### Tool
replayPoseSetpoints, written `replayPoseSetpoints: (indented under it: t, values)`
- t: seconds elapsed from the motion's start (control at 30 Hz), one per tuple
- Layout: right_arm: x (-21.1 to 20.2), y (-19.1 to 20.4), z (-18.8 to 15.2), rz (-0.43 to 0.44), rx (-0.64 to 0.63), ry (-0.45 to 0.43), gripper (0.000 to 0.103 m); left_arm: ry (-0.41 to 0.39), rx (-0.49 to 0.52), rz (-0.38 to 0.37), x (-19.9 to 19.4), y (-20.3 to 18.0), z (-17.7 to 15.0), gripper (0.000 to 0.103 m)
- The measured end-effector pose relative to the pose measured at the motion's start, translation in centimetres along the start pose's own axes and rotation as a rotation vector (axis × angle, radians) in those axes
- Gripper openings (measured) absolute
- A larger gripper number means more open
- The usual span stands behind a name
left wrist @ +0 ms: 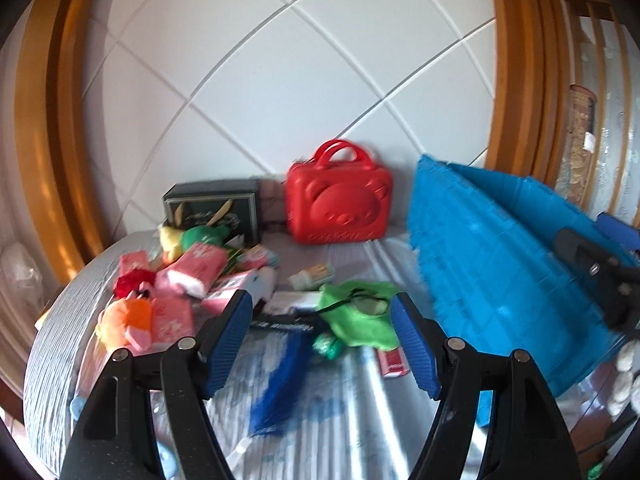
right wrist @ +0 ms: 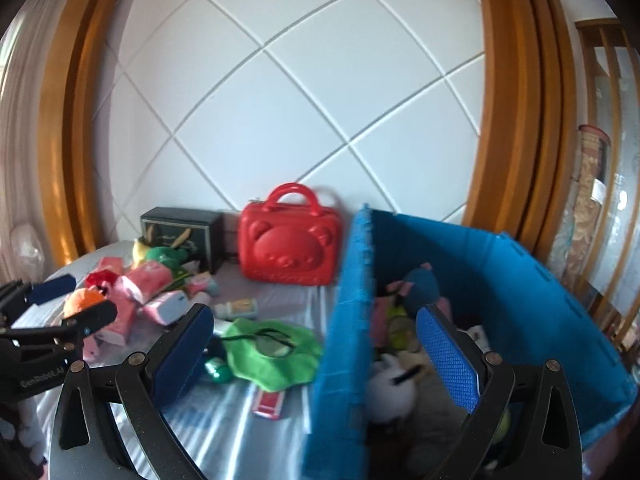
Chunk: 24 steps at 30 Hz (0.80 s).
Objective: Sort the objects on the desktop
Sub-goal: 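Withdraw both tools from the crate back over the table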
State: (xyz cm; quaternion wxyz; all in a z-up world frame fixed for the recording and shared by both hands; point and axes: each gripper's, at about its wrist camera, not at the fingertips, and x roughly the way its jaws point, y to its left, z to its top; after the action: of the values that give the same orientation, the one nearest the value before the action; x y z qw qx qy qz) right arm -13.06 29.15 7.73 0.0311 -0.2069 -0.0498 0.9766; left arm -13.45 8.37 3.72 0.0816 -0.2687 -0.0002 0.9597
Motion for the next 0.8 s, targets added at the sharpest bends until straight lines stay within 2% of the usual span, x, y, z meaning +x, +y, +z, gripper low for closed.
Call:
replayPoseSetpoints:
  t: [0.33, 0.5, 0.63, 0.8]
  values:
    - [3.6, 5.3, -1.2, 0.061, -0.006, 0.088, 0.103, 0.174, -0.09, 0.172, 3.1, 12.2, -5.8, 0.071]
    - [6.1, 6.5, -2.8, 0.088, -0.013, 0.178, 0.103, 0.262, -0.134, 0.23, 4.9, 16.8, -8.6, 0.071]
    - [8.7, 7.5, -4.6, 0.126, -0.013, 0.258, 0.103, 0.307, -0.134, 0.215, 6.6, 17.7, -9.9, 0.071]
    - [12.6, 8.4, -7.6, 0.159, 0.006, 0.364, 0.103, 0.348, -0.101, 0.139, 9.3, 16.2, -10.4, 0.071]
